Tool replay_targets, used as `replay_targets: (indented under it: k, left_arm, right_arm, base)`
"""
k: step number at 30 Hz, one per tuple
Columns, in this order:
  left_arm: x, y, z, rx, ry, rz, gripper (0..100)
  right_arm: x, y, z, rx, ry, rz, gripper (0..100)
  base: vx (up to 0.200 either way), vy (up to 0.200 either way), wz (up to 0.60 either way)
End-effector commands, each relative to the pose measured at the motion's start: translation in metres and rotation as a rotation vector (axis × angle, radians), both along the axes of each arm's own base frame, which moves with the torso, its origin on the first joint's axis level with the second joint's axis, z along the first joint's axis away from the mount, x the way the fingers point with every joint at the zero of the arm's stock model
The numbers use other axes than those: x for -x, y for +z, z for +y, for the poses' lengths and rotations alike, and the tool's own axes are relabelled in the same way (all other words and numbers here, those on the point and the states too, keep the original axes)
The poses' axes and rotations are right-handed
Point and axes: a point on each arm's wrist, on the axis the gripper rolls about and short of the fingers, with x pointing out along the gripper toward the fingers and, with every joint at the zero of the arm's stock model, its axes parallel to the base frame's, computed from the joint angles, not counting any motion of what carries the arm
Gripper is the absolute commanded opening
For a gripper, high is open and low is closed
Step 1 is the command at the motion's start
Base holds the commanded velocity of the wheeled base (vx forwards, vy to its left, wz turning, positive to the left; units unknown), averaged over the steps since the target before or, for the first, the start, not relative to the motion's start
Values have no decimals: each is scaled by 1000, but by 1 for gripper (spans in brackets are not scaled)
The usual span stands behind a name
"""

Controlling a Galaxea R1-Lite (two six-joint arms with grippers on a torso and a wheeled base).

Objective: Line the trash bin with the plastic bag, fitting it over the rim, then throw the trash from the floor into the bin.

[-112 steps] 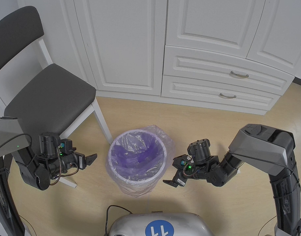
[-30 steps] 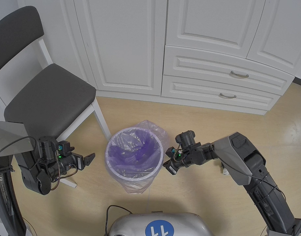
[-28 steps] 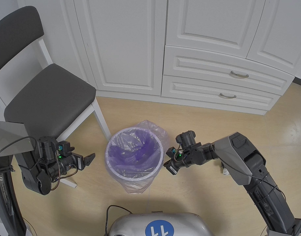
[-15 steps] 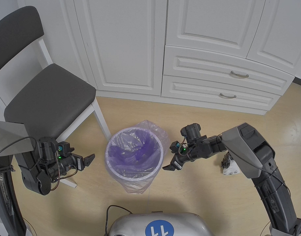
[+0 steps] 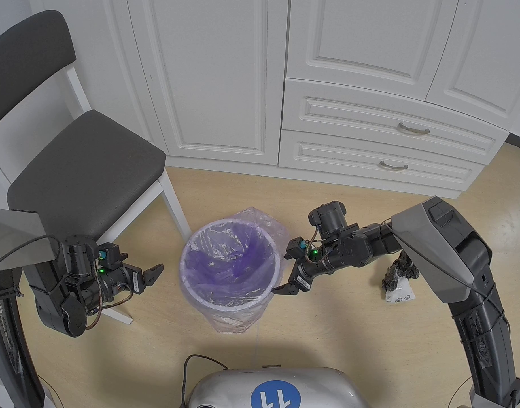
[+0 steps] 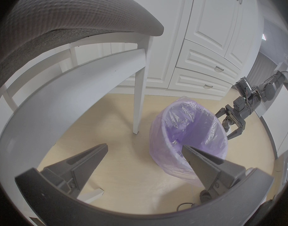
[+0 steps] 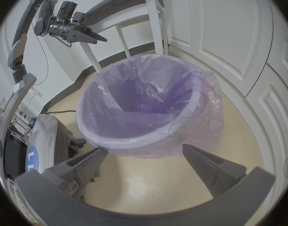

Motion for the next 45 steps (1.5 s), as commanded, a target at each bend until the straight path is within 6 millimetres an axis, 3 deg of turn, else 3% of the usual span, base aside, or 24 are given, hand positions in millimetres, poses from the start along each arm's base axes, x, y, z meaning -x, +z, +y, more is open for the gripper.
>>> replay_targets:
  k: [1,8,18,26,27,42,45]
  left_arm:
    - [0,1,0,0,1,-3,100]
    - [0,0,1,0,4,-1,100]
    - [0,-1,1,-1,4,1,100]
    - [0,-2,1,-3,2,4,100]
    - [0,-2,1,-3,2,4,100]
    - [-1,-3,1,-3,2,7,100]
    - [-2,-5,1,-3,2,10,100]
  right_arm:
    - [2,5,4,-7,9,-11,100]
    - [1,2,4,-4,8,-6,100]
    - [-11,-31,9,0,5,5,100]
    - [-17,-31,12,-22,12,-7,100]
    - [-17,-31,12,-22,12,-7,0]
    - [-25,-46,9,-37,-22,16,0]
    - [-28,-61,8,-42,-50,46,0]
  base:
    - [0,0,0]
    - [0,0,0]
    - [0,0,0]
    - [0,0,0]
    - [0,0,0]
    - [0,0,0]
    - [0,0,0]
